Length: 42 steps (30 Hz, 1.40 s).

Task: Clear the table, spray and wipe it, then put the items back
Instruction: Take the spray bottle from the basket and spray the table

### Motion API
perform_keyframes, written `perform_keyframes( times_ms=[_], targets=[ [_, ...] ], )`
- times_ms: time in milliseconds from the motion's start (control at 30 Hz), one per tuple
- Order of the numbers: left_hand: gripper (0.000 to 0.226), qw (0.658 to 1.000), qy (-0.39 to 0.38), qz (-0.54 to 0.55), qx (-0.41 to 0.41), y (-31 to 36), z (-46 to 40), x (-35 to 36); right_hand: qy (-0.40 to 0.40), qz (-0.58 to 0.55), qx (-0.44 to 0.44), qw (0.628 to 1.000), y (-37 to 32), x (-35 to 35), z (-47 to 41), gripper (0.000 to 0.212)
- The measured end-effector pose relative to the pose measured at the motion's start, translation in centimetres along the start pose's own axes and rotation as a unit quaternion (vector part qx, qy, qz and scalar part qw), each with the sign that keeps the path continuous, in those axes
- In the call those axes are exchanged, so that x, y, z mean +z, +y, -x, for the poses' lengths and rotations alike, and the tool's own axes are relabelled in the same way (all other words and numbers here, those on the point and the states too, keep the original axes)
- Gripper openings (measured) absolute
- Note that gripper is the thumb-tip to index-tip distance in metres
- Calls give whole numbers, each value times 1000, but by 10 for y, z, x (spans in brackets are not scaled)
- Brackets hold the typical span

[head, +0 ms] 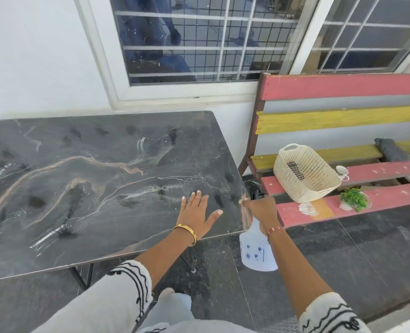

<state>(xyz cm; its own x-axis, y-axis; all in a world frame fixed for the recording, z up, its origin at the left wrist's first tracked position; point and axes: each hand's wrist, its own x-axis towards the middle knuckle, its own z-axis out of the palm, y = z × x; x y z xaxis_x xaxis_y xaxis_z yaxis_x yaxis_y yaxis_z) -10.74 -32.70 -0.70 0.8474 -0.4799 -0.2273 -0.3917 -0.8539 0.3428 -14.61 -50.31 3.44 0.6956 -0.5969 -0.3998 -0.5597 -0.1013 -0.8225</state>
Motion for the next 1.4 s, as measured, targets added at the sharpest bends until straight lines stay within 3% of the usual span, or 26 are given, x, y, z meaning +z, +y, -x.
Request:
perform_keyframes(
  times_ms=[100, 267, 767, 967, 1133, 1400],
  targets=[
    [72, 1000, 8, 2, -5, -6, -16, -8, -21, -9, 0, 1000, -22, 4, -7, 36],
    [72, 1000, 19, 10, -7, -15, -51, -25, -27, -19, 3, 999, -49, 17, -33, 22],
    [71, 997, 42, 42, -42, -57, -135, -63, -58, 2, -34, 998, -127, 63, -102, 20],
    [69, 996, 46, 49, -57, -70, -151, -64, -129, 69, -20, 989, -132, 78, -113, 20],
    [69, 991, 51, 85, -84, -71, -151, -61, -128, 125, -13, 984, -118, 81, -112, 22],
    [68, 987, 66, 109, -101, -28, -147, -51, -181, 172, -10, 968, -99, 47, -112, 17]
  ],
)
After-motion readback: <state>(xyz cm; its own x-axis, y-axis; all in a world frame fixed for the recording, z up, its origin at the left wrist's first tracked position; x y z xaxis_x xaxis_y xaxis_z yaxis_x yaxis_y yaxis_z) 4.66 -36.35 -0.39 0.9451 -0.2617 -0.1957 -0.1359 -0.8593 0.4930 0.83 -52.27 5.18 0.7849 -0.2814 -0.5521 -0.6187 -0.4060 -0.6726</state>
